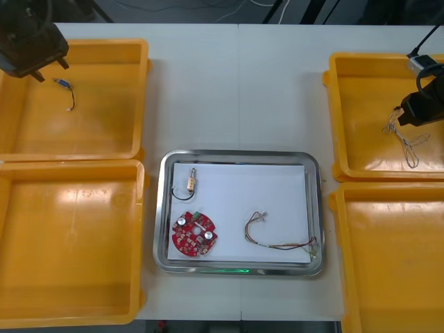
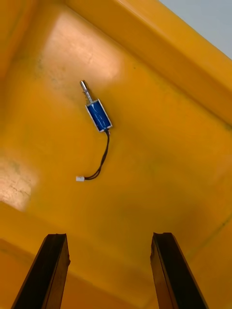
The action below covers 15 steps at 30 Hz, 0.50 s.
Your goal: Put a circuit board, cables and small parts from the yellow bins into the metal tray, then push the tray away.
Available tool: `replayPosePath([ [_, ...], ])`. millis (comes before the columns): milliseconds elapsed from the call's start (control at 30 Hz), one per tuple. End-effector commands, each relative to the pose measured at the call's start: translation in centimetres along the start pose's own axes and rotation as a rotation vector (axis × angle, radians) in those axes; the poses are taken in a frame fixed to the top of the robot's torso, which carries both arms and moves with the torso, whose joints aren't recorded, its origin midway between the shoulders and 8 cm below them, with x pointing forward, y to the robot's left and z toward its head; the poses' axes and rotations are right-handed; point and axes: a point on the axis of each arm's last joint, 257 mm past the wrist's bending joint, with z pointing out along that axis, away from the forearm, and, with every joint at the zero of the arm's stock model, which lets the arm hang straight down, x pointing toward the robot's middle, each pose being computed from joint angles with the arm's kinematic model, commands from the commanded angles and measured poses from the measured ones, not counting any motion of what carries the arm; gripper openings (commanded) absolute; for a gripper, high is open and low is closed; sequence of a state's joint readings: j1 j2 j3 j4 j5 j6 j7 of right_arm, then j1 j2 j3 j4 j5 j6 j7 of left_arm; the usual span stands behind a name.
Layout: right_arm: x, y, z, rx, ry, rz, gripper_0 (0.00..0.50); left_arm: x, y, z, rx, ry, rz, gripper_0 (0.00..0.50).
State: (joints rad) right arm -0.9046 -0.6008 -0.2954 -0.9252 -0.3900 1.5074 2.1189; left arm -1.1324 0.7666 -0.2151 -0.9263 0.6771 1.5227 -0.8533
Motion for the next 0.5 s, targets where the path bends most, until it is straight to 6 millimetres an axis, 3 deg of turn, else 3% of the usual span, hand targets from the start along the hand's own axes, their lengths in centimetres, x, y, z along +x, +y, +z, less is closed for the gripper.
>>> replayPosePath([
  [33, -2.1, -1.0, -1.5, 0.035, -0.033, -0.094, 0.371, -4.6, -0.5, -3.1, 0.054, -0.098, -0.106, 0.5],
  [300, -1.2, -0.5, 0.2, 0.007, -0.027, -0.138, 0.373, -5.9, -1.4, -1.5, 0.11, -0.141, -0.157, 0.5],
  [500, -0.3, -0.7, 0.9, 0.007, -0.021, -0.139, 0.371, -5.8, -2.5, 0.1, 0.136, -0.157, -0.165, 0.5],
])
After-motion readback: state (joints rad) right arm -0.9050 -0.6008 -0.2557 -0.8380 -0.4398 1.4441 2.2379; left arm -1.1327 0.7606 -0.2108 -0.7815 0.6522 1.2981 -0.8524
